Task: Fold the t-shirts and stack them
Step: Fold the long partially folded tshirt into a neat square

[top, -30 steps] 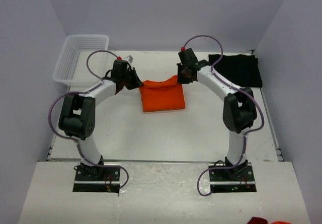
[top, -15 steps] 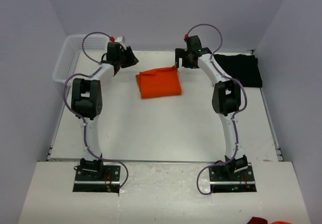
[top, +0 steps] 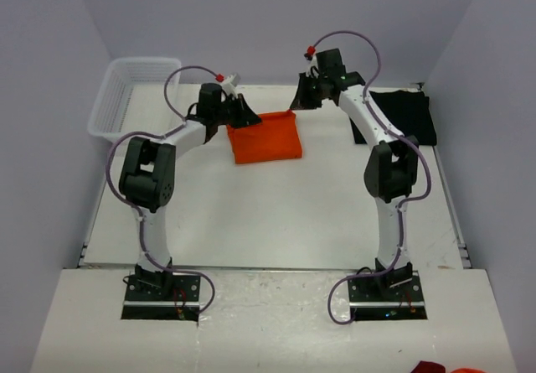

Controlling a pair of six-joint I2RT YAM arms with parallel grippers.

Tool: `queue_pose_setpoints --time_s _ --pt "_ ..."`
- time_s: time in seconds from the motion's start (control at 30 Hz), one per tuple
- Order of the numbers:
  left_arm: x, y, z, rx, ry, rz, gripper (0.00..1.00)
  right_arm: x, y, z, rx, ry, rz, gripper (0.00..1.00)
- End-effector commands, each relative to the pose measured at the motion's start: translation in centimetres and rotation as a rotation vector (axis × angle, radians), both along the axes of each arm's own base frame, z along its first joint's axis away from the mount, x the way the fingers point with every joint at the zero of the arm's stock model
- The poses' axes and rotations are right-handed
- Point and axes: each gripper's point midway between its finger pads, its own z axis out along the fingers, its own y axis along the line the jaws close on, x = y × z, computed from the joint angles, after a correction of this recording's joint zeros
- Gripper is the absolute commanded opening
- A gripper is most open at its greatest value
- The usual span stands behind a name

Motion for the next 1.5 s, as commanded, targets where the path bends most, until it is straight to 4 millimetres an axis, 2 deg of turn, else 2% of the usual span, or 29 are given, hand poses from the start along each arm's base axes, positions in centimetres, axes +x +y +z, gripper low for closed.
queue_pose_setpoints --time_s 0.0,0.07,0.27,0.33,0.47,0.5,0.53,0.57,0.6,0.63,0.67,0.7,0.8,0.87,0.9,0.93,0.97,1.0,1.03,1.07,1.1,1.13,1.17,1.2,1.23,1.27,1.37,1.4,1.47 --pt "-2.1 -2.4 -1.3 -0.172 0.066 -0.125 0.00 -3.1 4.1 -2.3 0.226 0.209 0.144 0.00" --pt "-2.5 -2.5 -2.2 -0.182 0.086 -0.133 0.00 -3.5 4.9 -4.0 0.269 0.272 0.157 0.00" --pt "-3.0 -2.2 -5.5 -0.153 0.146 -0.133 0.00 -3.7 5.1 -9.5 0.258 0.442 0.108 0.00" --pt "-2.9 -1.7 -6.8 -0.117 0.171 -0.093 0.00 -3.7 4.2 -11.2 0.196 0.465 0.047 0.00" --pt "-4.2 -0.8 -9.7 -0.064 0.269 -0.054 0.00 -4.5 2.7 -13.7 0.098 0.512 -0.023 0.00" --pt "-4.6 -0.6 -9.5 -0.056 0.273 -0.042 0.00 -5.1 2.4 -14.2 0.073 0.534 -0.021 0.00" --pt "-5.4 0.1 -10.9 -0.023 0.303 -0.001 0.00 -5.2 2.3 -14.1 0.055 0.524 -0.021 0.00" --pt "-5.8 0.5 -11.0 -0.007 0.314 0.020 0.00 -5.8 1.9 -14.7 0.039 0.539 -0.037 0.00" --pt "-6.4 0.7 -11.5 0.008 0.335 0.031 0.00 -6.0 1.8 -14.2 0.026 0.526 -0.043 0.00" --pt "-7.5 1.2 -12.8 0.028 0.371 0.052 0.00 -7.0 1.3 -15.1 0.004 0.553 -0.059 0.00" --pt "-8.0 1.4 -12.8 0.031 0.378 0.062 0.00 -7.1 1.3 -15.2 0.005 0.544 -0.058 0.00" --pt "-9.3 1.8 -14.1 0.059 0.412 0.080 0.00 -7.2 1.4 -14.5 0.015 0.529 -0.059 0.00" --pt "-12.1 2.3 -15.9 0.101 0.472 0.089 0.00 -9.0 1.0 -15.3 -0.004 0.571 -0.060 0.00" --pt "-13.1 2.3 -15.9 0.110 0.476 0.081 0.00 -10.3 0.6 -15.5 -0.014 0.583 -0.065 0.00" --pt "-14.5 2.4 -16.7 0.126 0.499 0.076 0.00 -10.9 0.7 -15.6 -0.024 0.585 -0.062 0.00" --pt "-15.1 2.5 -16.8 0.132 0.501 0.075 0.00 -12.5 0.3 -15.8 -0.031 0.606 -0.070 0.00" --pt "-15.3 2.4 -16.0 0.129 0.483 0.072 0.00 -12.8 0.3 -16.0 -0.027 0.590 -0.069 0.00" --pt "-16.8 2.5 -16.6 0.139 0.504 0.069 0.00 -13.6 0.4 -16.0 -0.031 0.583 -0.070 0.00" --pt "-17.5 2.5 -16.4 0.135 0.507 0.064 0.00 -15.9 -0.3 -17.5 -0.048 0.632 -0.087 0.00" --pt "-18.0 1.9 -15.2 0.119 0.480 0.051 0.00 -16.1 0.1 -16.3 -0.026 0.577 -0.083 0.00" --pt "-19.4 2.3 -15.8 0.133 0.501 0.056 0.00 -16.9 0.1 -16.3 -0.022 0.572 -0.087 0.00" --pt "-20.2 2.2 -15.7 0.135 0.502 0.050 0.00 -19.3 -0.4 -17.5 -0.036 0.614 -0.095 0.00" --pt "-21.8 2.4 -15.3 0.137 0.504 0.048 0.00 -21.1 -0.4 -17.6 -0.041 0.609 -0.100 0.00" --pt "-22.5 2.5 -15.2 0.136 0.507 0.048 0.00 -20.7 0.3 -16.4 -0.020 0.561 -0.083 0.00" --pt "-23.5 2.6 -14.9 0.130 0.511 0.048 0.00 -22.9 -0.4 -17.6 -0.046 0.593 -0.096 0.00" --pt "-25.2 3.0 -14.5 0.129 0.505 0.043 0.00 -23.5 0.3 -16.6 -0.032 0.543 -0.080 0.00" --pt "-27.5 3.3 -12.6 0.109 0.463 0.036 0.00 -27.0 0.2 -17.6 -0.043 0.556 -0.075 0.00" --pt "-29.3 4.1 -13.3 0.124 0.500 0.048 0.00 -28.0 -0.4 -17.6 -0.052 0.547 -0.089 0.00" --pt "-30.2 4.3 -11.5 0.097 0.444 0.041 0.00 -29.1 0.3 -16.5 -0.052 0.488 -0.055 0.00"
